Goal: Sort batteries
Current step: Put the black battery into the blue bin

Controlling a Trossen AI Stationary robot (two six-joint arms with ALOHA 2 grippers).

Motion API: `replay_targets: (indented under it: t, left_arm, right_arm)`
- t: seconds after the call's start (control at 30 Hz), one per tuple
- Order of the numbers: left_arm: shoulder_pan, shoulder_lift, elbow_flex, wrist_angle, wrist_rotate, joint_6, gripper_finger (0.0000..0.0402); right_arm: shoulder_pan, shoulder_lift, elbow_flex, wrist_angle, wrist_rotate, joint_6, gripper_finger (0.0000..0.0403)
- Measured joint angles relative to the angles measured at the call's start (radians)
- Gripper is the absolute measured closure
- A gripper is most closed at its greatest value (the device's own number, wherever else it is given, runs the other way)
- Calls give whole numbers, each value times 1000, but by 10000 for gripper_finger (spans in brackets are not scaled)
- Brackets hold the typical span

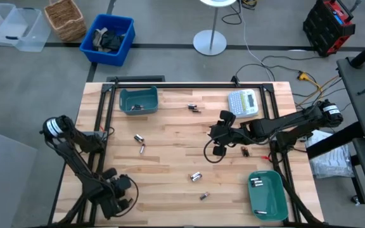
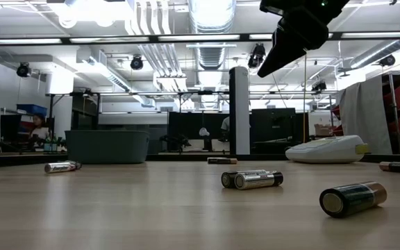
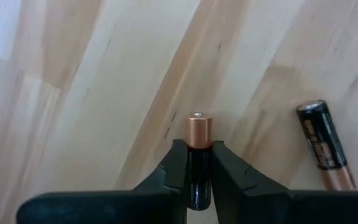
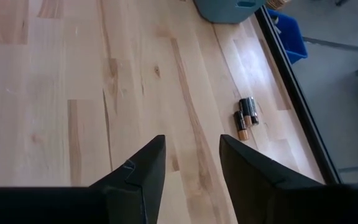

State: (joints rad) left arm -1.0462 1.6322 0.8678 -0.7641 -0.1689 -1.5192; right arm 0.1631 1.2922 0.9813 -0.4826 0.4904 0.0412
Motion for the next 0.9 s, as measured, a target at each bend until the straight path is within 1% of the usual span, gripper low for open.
replay_targets:
  t: [0.1,0.17,0.33,0.47,0.6,0.7,0.77,0.9]
  left_arm:
    - [0,-40,8,-15,-9,-28,379]
    - [0,-64,29,-37,-51,-36,379]
    - [0,-114,128,-145,-230,-9,379]
    - [1,-125,237,-302,-390,3,379]
    - [18,-120,330,-434,-500,4,379]
    - [59,-115,374,-497,-568,5,379]
    - [107,-115,386,-508,-603,37,379]
    - [257,-114,401,-504,-635,159,379]
  right_arm:
    - [0,0,1,0,0,-3,262]
    - [0,0,1,1,0,-3,267]
    - [0,0,1,1,0,-2,283]
    - [0,0,1,1,0,-6,296]
    - [0,0,1,1,0,-13,308]
    - [0,0,1,2,0,-14,317]
    - [0,0,1,2,0,-18,324]
    - [0,0,1,2,0,-35,336]
